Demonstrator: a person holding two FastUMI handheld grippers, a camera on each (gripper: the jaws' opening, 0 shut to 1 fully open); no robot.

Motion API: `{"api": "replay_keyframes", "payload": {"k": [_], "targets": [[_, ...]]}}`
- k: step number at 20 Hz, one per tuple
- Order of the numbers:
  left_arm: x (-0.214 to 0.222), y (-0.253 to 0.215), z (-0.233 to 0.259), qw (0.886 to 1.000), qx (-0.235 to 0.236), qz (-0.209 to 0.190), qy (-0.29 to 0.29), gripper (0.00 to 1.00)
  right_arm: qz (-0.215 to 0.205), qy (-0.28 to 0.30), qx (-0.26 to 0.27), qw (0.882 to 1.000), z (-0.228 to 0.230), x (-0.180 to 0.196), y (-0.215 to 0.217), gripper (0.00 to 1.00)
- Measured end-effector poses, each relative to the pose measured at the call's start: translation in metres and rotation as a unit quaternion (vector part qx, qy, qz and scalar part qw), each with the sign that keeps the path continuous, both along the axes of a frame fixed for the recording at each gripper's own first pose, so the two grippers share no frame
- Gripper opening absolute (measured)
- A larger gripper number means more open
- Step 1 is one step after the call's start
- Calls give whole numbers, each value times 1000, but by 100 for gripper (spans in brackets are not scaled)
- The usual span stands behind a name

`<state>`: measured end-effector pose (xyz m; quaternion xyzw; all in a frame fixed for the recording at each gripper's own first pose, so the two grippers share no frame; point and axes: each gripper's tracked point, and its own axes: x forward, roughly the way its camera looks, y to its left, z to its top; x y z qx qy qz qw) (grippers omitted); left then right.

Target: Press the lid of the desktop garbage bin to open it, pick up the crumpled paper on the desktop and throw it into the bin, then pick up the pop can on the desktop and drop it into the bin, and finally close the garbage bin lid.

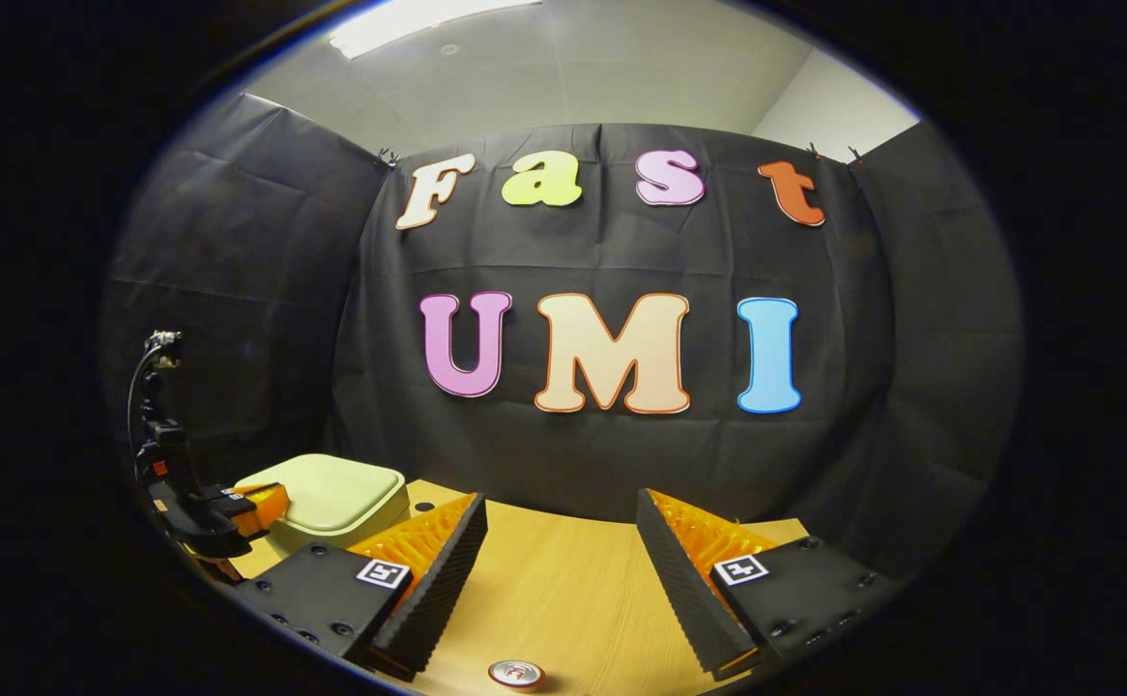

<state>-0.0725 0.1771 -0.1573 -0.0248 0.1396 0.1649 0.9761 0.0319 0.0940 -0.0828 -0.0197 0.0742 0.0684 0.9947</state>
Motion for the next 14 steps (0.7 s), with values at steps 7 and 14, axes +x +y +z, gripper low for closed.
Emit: {"api": "replay_keyframes", "payload": {"k": [7, 14], "targets": [[5, -24, 46, 998, 18, -24, -55, 0, -11, 25, -8, 1000, -25, -5, -38, 99], [7, -72, 87, 993, 4, -68, -92, 14, -5, 71, -23, 997, -73, -9, -65, 99]]}}
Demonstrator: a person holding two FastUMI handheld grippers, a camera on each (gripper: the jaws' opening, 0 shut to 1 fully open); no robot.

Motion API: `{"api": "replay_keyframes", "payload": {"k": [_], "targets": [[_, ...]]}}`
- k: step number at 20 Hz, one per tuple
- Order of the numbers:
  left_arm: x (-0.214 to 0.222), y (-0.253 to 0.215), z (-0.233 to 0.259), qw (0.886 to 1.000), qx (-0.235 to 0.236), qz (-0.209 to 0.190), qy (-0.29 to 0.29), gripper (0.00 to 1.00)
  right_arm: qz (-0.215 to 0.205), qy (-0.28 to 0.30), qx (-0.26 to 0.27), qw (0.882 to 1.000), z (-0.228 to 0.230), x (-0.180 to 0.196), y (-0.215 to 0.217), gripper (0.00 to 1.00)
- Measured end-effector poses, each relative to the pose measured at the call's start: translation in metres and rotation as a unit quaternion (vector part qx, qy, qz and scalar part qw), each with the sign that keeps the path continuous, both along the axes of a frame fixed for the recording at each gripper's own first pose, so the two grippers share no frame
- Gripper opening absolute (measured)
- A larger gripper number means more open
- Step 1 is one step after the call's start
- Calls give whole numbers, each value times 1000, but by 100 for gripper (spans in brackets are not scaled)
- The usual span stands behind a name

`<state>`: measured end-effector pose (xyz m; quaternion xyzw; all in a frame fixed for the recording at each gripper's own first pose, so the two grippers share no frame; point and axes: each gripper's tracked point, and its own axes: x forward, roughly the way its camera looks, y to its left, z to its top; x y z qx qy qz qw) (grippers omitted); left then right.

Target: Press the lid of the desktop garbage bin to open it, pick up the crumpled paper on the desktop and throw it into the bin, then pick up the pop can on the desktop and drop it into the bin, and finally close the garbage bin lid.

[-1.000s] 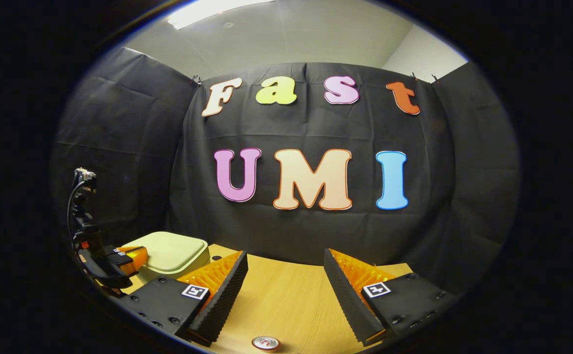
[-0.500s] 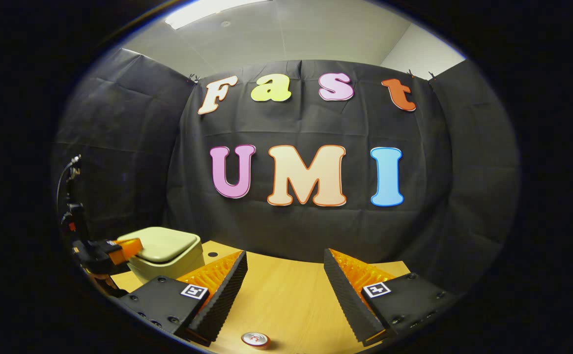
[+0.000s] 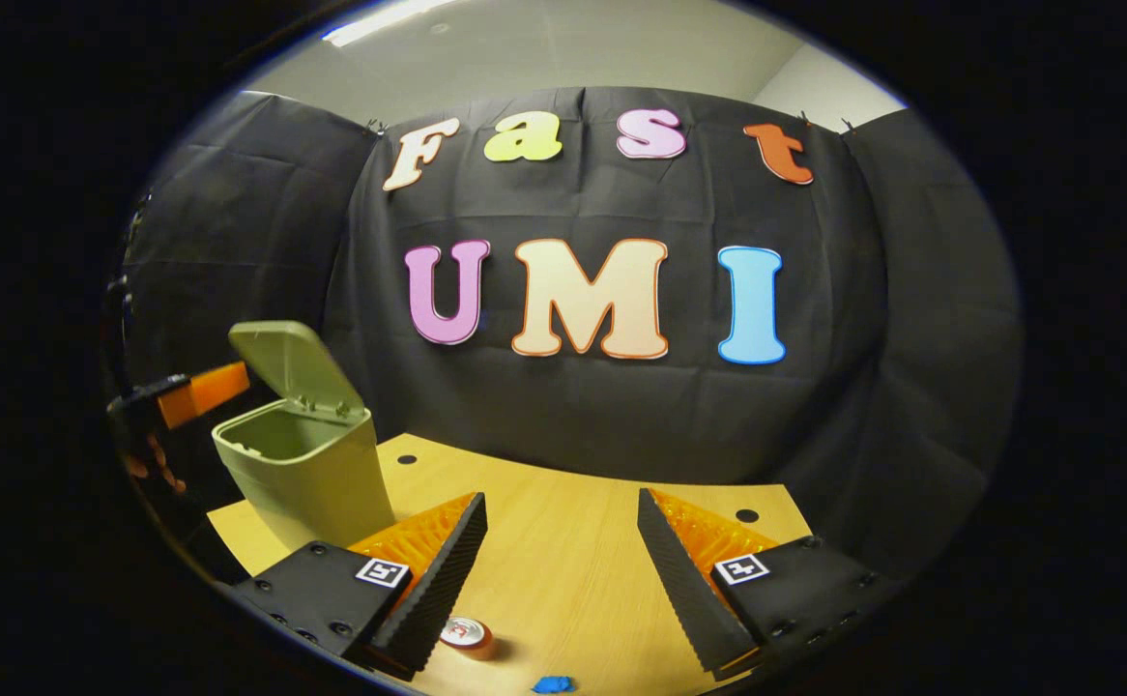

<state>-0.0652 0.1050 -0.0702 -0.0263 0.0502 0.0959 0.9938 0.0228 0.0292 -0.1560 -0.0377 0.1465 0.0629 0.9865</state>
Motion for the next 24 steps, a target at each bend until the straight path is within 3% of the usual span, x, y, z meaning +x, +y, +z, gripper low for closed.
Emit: {"api": "replay_keyframes", "payload": {"k": [3, 4, 11, 19, 24], "targets": [[-2, -14, 18, 1000, 18, -12, -15, 69, 7, 31, -16, 999, -32, -7, -10, 98], [-5, -19, 23, 999, 26, -14, -19, 77, 9, 40, -21, 999, -41, -9, -13, 99], [-13, -38, 32, 999, 41, -4, -19, 89, 28, 104, -26, 994, -108, -21, -26, 99], [-18, -38, 37, 997, 70, 12, -10, 89, 40, 218, -64, 973, -210, -42, -40, 100], [-16, -36, 32, 997, 78, 16, 2, 89, 47, 269, -64, 960, -251, -60, -37, 99]]}}
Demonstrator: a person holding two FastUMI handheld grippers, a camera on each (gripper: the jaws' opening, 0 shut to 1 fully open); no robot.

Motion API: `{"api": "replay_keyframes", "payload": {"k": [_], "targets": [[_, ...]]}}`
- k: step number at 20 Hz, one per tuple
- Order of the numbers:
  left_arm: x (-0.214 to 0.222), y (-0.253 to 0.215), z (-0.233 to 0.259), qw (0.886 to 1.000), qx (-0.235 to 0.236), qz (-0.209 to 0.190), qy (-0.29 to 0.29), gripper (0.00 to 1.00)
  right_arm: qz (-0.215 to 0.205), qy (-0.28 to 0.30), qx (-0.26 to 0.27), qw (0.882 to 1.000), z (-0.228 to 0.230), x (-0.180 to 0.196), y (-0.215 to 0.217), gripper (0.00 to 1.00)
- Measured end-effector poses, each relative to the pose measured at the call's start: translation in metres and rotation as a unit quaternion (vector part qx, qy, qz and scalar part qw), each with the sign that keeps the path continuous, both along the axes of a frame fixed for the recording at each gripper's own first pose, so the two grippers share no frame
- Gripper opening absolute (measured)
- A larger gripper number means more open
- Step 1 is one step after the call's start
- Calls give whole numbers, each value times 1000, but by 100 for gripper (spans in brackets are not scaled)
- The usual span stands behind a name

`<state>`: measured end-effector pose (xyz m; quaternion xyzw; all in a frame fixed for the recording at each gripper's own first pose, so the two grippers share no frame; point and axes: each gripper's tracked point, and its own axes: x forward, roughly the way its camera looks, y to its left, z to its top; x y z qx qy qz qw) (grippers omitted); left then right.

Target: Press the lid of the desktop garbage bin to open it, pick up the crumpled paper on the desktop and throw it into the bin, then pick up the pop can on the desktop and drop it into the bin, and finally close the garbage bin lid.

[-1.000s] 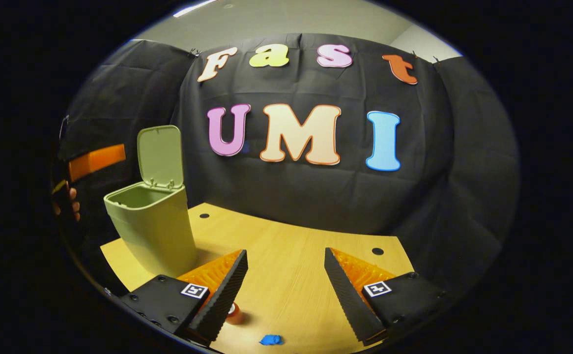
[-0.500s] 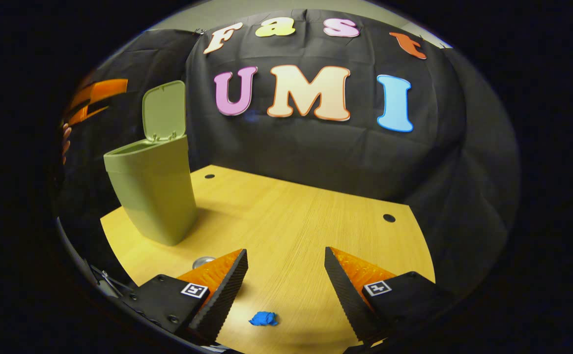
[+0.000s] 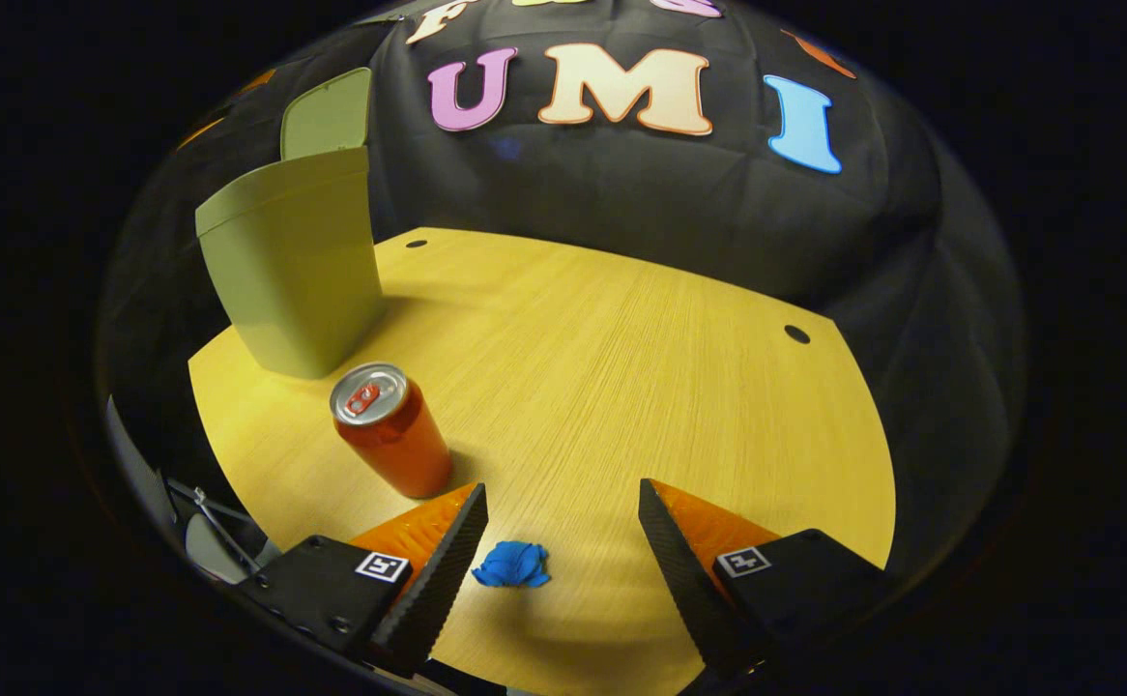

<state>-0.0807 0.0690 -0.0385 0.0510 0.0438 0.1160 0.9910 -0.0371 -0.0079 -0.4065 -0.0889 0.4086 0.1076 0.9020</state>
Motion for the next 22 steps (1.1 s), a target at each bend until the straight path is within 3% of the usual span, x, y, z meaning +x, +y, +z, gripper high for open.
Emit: {"api": "replay_keyframes", "payload": {"k": [7, 11, 14, 18, 22], "targets": [[0, 4, -7, 1000, 14, 3, 14, 90, 1, 81, -1, 997, -49, -31, 7, 97], [-4, 12, -14, 1000, 8, 11, 24, 90, 1, 106, -5, 994, -64, -39, 9, 77], [-6, 17, -14, 1000, 10, 15, 25, 89, -12, 114, 7, 993, -63, -39, 9, 21], [-8, 24, -10, 1000, 12, 19, 20, 89, -17, 71, 26, 997, -37, -19, 13, 12], [-10, 31, -8, 1000, 10, 22, 17, 89, -25, -4, 41, 999, 19, 24, 19, 15]]}}
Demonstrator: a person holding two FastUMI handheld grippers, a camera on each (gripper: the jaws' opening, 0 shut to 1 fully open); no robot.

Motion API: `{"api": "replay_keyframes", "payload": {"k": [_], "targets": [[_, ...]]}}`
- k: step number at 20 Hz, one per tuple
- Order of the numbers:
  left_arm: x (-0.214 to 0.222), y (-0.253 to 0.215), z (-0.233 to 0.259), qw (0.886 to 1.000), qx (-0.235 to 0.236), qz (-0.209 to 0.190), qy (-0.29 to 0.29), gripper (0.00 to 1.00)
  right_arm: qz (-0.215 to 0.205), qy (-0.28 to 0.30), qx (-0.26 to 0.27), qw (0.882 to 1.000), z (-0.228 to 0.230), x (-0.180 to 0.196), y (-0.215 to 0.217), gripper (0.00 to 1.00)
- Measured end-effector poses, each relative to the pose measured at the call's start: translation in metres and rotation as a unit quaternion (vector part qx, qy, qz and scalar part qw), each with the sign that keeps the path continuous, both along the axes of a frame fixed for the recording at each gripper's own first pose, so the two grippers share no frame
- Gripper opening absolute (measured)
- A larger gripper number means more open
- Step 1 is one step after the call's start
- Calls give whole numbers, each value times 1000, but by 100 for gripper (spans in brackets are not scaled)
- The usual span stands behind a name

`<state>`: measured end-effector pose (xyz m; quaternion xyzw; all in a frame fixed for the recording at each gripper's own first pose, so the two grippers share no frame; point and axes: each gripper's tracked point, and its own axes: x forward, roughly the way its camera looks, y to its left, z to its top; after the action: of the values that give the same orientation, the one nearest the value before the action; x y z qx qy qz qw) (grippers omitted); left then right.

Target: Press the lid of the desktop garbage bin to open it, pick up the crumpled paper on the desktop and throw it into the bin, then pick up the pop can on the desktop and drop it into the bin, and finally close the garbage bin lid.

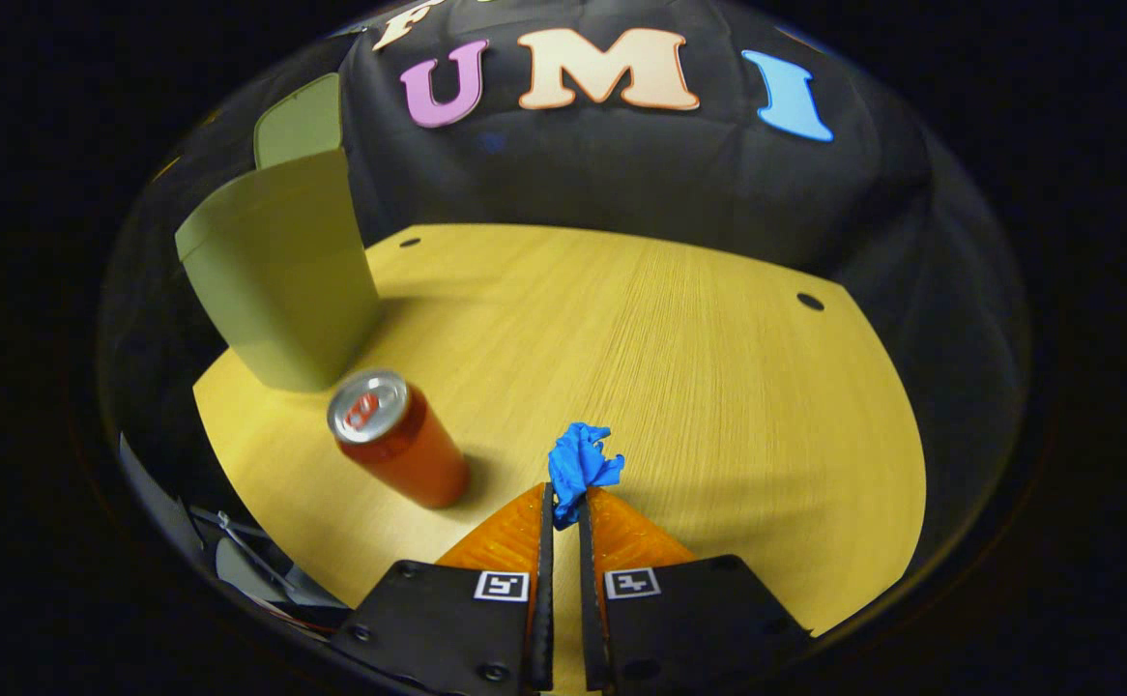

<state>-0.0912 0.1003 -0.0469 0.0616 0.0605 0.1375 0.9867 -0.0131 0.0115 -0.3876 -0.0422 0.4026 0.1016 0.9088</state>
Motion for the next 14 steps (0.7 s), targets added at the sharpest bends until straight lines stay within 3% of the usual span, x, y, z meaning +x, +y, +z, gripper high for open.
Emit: {"api": "replay_keyframes", "payload": {"k": [7, 14], "targets": [[-12, 23, 0, 1000, 3, 13, -1, 89, 6, -104, 8, 994, 87, 50, 24, 14], [-33, 62, -2, 999, 0, 44, 3, 88, 50, -197, 26, 979, 171, 88, 84, 14]]}}
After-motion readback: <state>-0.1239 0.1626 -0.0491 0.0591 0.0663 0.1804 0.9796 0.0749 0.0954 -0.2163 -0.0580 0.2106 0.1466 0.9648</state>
